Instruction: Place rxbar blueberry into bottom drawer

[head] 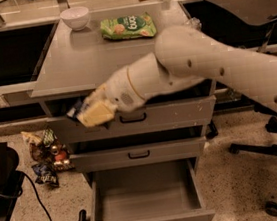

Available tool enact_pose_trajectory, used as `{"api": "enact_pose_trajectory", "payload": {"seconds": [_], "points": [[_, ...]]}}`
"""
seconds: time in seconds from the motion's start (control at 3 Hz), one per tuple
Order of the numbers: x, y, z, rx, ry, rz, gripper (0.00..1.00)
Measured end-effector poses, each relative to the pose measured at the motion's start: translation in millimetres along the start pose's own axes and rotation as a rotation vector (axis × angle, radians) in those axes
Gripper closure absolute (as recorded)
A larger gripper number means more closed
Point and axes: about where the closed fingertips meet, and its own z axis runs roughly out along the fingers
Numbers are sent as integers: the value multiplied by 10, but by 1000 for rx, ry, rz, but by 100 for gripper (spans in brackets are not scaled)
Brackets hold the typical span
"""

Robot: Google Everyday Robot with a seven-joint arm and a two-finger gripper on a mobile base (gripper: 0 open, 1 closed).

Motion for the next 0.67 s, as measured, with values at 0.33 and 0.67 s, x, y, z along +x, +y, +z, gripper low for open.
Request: {"api": "enact_pose_trajectory", "payload": {"seconds": [0.33, 0.67], "points": [[655, 283, -27, 29, 33, 107, 100], [1051, 449, 23, 13, 81, 155, 100]]}}
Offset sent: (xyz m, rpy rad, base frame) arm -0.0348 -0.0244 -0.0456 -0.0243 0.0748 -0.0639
